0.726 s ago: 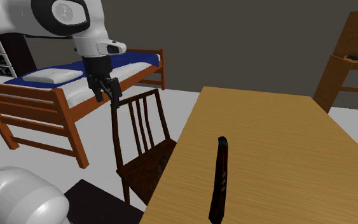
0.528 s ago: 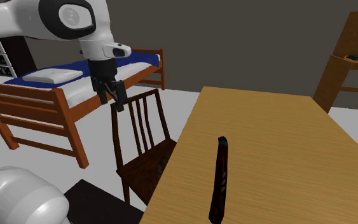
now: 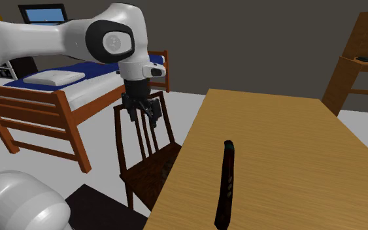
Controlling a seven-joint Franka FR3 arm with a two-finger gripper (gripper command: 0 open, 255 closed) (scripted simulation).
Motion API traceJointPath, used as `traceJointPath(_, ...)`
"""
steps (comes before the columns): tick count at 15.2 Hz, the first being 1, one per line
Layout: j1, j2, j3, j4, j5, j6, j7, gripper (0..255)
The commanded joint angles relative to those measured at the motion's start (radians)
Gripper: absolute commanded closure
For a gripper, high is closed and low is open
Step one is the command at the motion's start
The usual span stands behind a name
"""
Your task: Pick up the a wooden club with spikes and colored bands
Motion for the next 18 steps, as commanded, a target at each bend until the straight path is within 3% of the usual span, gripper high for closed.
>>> traceJointPath(1, -0.006, 0.03, -0.042, -0.012, -0.025, 0.045, -0.052, 0)
traceJointPath(10, -0.003, 0.277, -0.23, 0.049, -0.068, 0.245, -0.281, 0)
traceJointPath(18, 0.013, 0.582, -0.381, 0.193, 0.03, 0.397, -0.529, 0)
